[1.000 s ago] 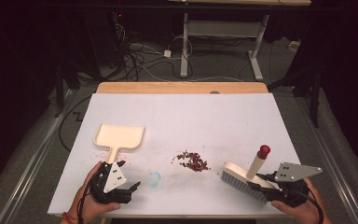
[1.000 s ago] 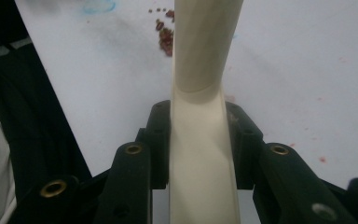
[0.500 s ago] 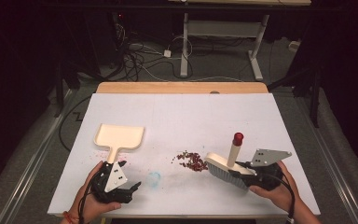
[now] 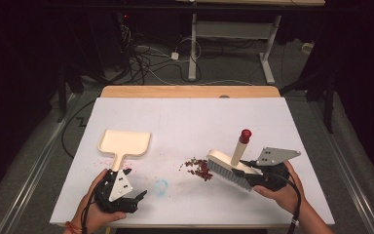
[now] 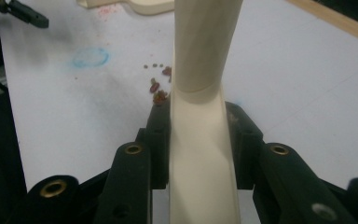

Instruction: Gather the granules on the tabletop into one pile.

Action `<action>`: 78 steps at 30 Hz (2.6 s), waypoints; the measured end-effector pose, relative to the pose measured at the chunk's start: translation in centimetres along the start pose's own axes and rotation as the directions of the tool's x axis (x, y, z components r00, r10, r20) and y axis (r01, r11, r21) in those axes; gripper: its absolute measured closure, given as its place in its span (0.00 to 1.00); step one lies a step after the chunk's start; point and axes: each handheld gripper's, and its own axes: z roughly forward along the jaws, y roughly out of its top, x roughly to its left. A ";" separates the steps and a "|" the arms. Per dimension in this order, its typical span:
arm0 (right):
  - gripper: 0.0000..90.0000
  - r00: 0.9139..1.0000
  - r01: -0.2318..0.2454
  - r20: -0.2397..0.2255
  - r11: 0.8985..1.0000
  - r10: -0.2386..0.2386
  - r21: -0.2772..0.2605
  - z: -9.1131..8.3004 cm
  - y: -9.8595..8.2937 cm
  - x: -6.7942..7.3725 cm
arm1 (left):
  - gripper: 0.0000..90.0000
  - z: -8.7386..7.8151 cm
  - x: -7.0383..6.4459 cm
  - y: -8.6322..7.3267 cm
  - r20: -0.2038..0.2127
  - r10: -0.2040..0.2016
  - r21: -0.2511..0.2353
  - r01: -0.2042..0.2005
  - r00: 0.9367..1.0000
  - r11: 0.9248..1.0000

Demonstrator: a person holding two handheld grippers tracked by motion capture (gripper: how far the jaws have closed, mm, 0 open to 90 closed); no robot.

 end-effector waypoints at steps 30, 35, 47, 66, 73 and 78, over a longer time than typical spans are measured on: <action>0.75 0.935 -0.098 0.348 0.994 0.074 0.052 7.8 2.5 2.8 | 0.19 0.0 0.0 0.1 -0.008 0.007 0.001 -0.007 1.000 1.000; 0.75 0.936 -0.129 0.333 0.991 0.114 0.025 8.4 3.2 3.5 | 0.19 0.0 0.0 0.1 -0.010 0.005 0.004 -0.005 1.000 1.000; 0.75 0.936 -0.138 0.328 0.990 0.127 0.011 9.2 3.6 4.6 | 0.19 -0.1 0.0 0.1 0.000 0.008 0.000 -0.008 1.000 1.000; 0.75 0.964 -0.127 0.222 0.986 0.148 -0.109 7.5 5.7 5.9 | 0.19 -1.0 0.6 -0.2 -0.033 -0.030 -0.031 0.029 0.999 0.999; 0.75 0.978 -0.169 0.104 0.981 0.179 -0.097 9.2 6.0 8.9 | 0.19 -1.6 1.0 -0.4 -0.046 -0.054 -0.048 0.052 0.997 0.997; 0.75 0.979 -0.181 0.086 0.983 0.184 -0.044 11.4 5.1 10.0 | 0.19 -1.5 0.9 -0.4 -0.039 -0.045 -0.042 0.043 0.998 0.998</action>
